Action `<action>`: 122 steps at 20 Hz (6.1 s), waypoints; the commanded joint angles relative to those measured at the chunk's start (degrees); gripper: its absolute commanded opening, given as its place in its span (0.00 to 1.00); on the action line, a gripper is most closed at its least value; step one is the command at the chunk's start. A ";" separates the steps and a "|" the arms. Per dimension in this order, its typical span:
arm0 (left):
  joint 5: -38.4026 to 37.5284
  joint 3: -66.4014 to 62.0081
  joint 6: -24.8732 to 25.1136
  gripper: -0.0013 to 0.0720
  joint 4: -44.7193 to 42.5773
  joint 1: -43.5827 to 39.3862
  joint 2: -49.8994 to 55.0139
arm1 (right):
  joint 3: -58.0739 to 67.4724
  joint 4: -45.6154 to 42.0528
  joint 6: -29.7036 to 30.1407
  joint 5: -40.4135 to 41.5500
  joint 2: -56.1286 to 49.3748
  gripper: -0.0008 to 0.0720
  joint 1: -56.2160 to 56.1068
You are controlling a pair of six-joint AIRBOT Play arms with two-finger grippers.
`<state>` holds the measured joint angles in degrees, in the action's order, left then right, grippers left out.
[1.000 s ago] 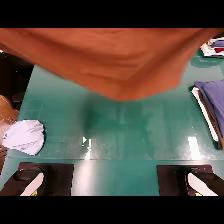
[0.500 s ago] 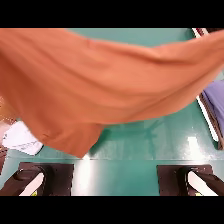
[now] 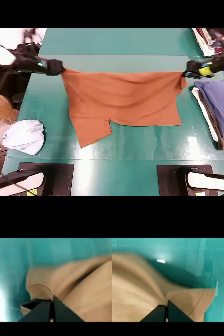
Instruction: Fold the shirts.
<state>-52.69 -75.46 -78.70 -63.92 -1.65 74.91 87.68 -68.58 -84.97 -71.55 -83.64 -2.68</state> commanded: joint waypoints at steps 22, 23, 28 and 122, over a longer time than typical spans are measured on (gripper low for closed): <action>3.93 35.01 -1.88 0.67 4.85 3.23 -5.81 | -27.23 4.57 4.00 2.25 21.14 0.68 4.02; 5.51 35.04 -1.95 0.67 5.33 1.90 -5.11 | -27.52 4.55 4.00 1.77 21.94 0.68 4.39; 9.84 33.59 -2.27 0.05 10.05 0.39 -4.39 | -28.00 4.04 4.00 -6.60 23.71 0.68 11.96; -19.76 21.64 -10.08 0.68 -7.52 0.63 -6.36 | -17.66 -4.46 3.65 1.42 12.44 0.63 7.19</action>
<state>-71.94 -65.71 -87.20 -69.73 -0.97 78.17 74.72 -73.12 -82.00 -71.59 -77.10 4.45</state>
